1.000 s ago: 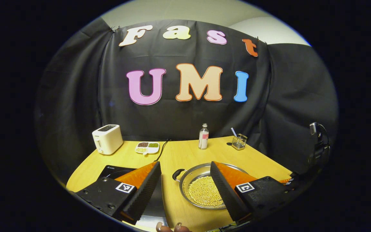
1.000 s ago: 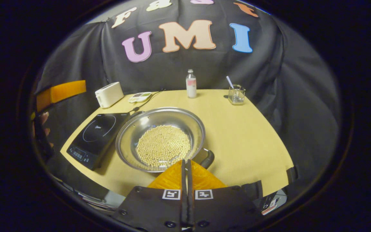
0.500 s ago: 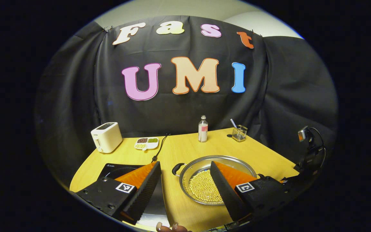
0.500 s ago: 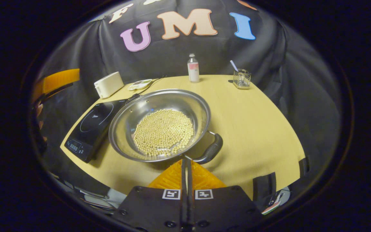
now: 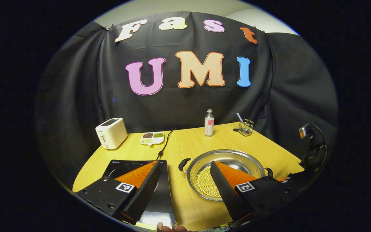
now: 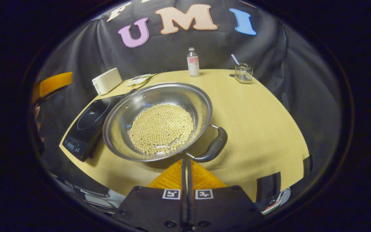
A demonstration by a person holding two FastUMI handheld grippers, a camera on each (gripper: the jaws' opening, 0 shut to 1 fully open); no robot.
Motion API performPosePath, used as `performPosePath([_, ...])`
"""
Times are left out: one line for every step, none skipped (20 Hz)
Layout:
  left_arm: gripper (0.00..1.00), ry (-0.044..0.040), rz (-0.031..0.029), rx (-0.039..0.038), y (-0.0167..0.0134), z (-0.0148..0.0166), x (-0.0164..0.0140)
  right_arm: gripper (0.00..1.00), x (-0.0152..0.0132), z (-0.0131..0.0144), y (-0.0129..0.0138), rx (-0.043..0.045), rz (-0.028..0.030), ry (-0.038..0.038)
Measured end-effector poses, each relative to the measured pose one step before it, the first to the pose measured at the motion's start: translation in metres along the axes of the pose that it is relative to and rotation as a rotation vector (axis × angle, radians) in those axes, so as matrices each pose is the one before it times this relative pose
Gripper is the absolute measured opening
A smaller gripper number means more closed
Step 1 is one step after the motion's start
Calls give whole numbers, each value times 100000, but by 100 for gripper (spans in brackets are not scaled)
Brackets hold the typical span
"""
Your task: First push the handle of the pot to place it horizontally, then grasp the pot with both hands and set it on the induction cooktop.
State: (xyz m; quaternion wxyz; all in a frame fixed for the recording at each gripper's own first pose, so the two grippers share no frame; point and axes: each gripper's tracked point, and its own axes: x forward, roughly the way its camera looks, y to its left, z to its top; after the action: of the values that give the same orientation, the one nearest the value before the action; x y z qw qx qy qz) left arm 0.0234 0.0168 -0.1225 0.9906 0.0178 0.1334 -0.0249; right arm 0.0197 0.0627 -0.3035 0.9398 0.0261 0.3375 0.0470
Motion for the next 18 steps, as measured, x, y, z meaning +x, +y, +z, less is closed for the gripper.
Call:
performPosePath([99,94,-383,-144,-20,21,77,0,243,164,-213,-6,-415,-255])
performPosePath([99,-18,-279,-98,39,64,52,0,176,114,-110,398,-276,-101])
performPosePath([99,96,-67,-68,57,-50,73,0,103,157,-190,425,-199,79])
performPosePath([99,-36,137,-73,148,11,-56,0,72,144,-175,110,-161,-47])
performPosePath([99,286,306,-27,184,-86,3,0,58,26,-162,-211,-250,157])
performPosePath([99,258,373,-212,148,57,-53,0,163,188,-315,-603,-4,186])
performPosePath([99,-7,396,-520,83,104,-12,2,37,145,-20,-750,-109,47])
performPosePath([99,-152,841,-500,108,161,-4,2,181,299,-165,-925,84,8])
performPosePath([99,177,888,-475,114,101,-11,2,387,201,-225,-585,293,136])
performPosePath([99,-15,1153,-537,76,139,-79,0,253,293,-221,-692,615,210])
performPosePath([99,-170,1015,-574,-20,103,114,0,276,122,-134,-776,594,232])
performPosePath([99,-18,1138,-513,-127,107,46,0,310,314,-267,-983,629,-5])
performPosePath([99,111,1164,-419,-69,-34,39,2,279,241,-327,-1072,800,-65])
performPosePath([99,120,1744,-598,-29,5,-34,2,150,271,-297,-618,1162,-20])
performPosePath([98,-63,1611,-1300,-54,-25,16,2,218,91,-422,-209,1143,16])
performPosePath([98,392,885,-2226,-260,-14,-30,2,185,135,-422,-3,1164,377])
performPosePath([99,461,900,-2148,-410,-237,13,2,46,33,-249,-459,1303,38])
performPosePath([99,499,1439,-1046,-277,-87,-140,2,-5,164,-209,-924,1219,176])
